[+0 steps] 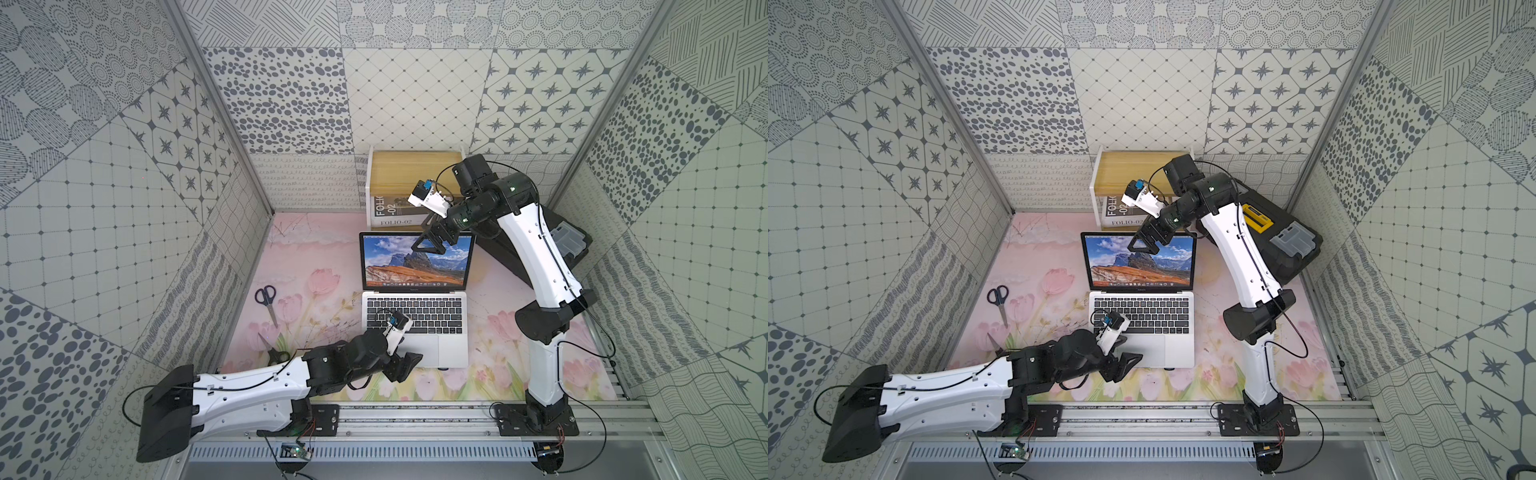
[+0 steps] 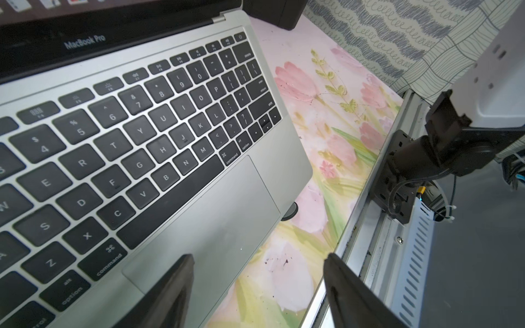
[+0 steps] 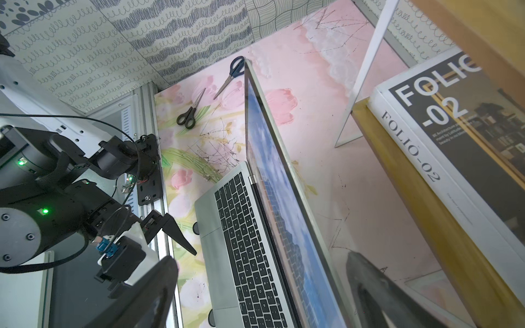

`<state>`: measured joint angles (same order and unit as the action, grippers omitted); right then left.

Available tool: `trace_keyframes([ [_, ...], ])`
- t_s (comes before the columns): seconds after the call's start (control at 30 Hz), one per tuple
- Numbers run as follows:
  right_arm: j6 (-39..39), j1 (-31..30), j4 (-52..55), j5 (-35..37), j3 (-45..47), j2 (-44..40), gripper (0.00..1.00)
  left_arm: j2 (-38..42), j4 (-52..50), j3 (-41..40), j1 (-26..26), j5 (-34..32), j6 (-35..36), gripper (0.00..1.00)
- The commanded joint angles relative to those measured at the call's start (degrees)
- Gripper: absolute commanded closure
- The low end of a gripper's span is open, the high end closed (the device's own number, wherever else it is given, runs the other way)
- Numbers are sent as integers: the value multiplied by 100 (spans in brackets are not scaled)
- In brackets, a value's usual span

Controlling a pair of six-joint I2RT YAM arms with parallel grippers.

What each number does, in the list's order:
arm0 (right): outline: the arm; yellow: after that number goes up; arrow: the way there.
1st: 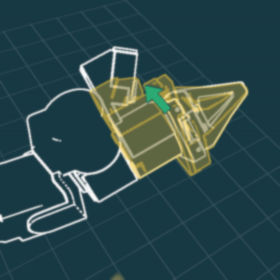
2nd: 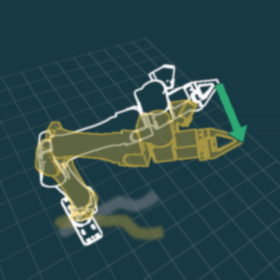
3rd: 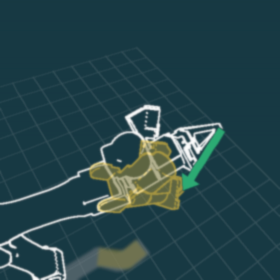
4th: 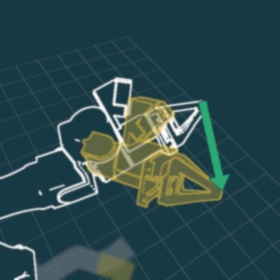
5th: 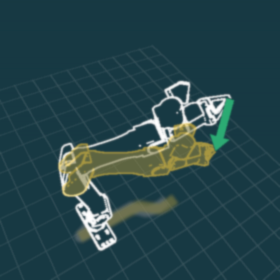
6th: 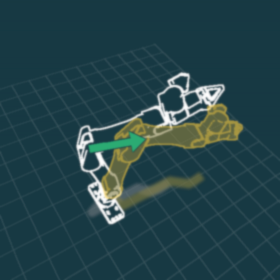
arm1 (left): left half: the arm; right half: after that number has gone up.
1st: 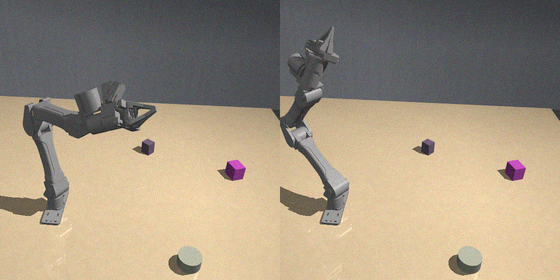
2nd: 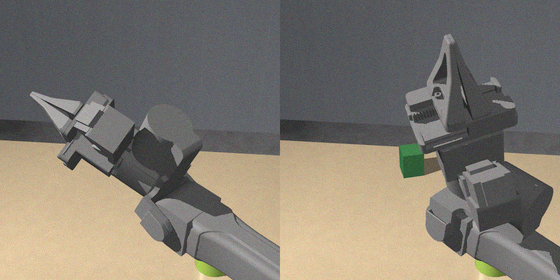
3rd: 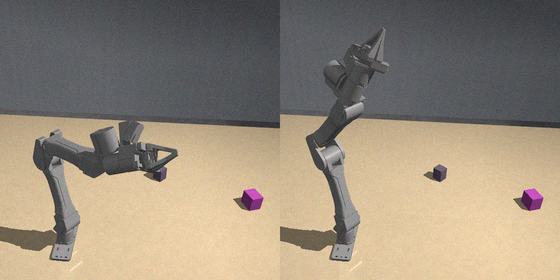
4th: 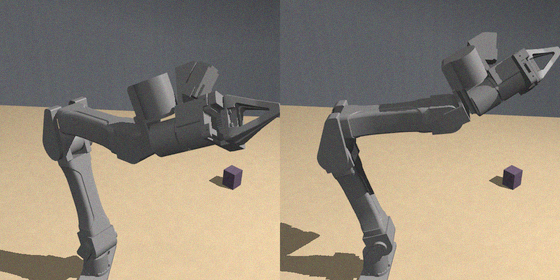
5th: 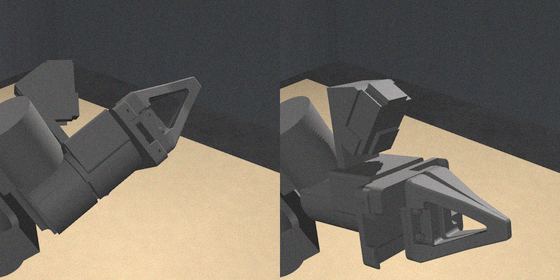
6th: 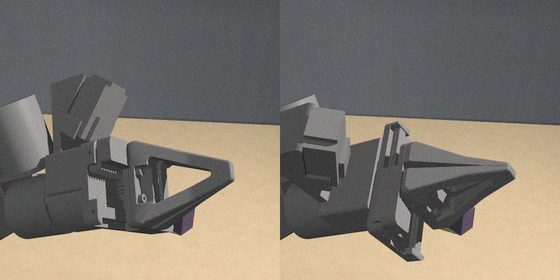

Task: Close the laptop lid and set it aside
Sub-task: Close the lid of the laptop.

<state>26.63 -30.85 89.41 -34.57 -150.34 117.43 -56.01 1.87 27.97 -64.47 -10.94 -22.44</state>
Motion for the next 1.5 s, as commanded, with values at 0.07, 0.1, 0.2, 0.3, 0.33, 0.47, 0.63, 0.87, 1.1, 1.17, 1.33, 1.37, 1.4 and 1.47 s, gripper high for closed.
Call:
trace_keyframes([
  [0.07, 182, -78, -28, -198, -94, 182, 4, -112, 663, -77, -29, -536, -376, 25],
  [0.1, 196, -97, -28, -206, -80, 190, 4, -134, 672, -86, -29, -582, -379, 25],
  [0.2, 251, -133, -28, -212, -45, 225, 5, -229, 772, -94, -30, -638, -350, 24],
  [0.3, 284, -160, -28, -216, -64, 263, 7, -422, 775, 31, 2, -619, -315, 23],
  [0.33, 281, -166, -28, -221, -55, 263, 9, -477, 763, 82, -3, -626, -328, 24],
  [0.47, 290, -203, -30, -325, -57, 233, 13, -745, 718, 218, 57, -732, -555, 26],
  [0.63, 316, -271, -46, -256, 37, 151, 17, -1019, 684, 269, 118, -794, -751, 32],
  [0.87, 306, -318, -155, -277, 339, -29, 21, -1168, 685, 223, 127, -1006, -947, 38],
  [1.1, 280, -428, -403, -346, 745, -281, 22, -1355, 605, 176, 151, -1130, -1125, 38],
  [1.17, 245, -466, -526, -359, 902, -376, 22, -1430, 644, 151, 160, -1137, -1184, 38],
  [1.33, 198, -548, -717, -325, 1234, -593, 22, -1660, 635, 158, 180, -1145, -1357, 38],
  [1.37, 189, -555, -728, -309, 1265, -616, 22, -1691, 613, 166, 180, -1159, -1390, 38],
  [1.4, 184, -563, -731, -296, 1289, -636, 22, -1719, 600, 168, 180, -1176, -1429, 38],
  [1.47, 169, -578, -739, -281, 1309, -669, 22, -1768, 584, 171, 188, -1178, -1456, 38],
])
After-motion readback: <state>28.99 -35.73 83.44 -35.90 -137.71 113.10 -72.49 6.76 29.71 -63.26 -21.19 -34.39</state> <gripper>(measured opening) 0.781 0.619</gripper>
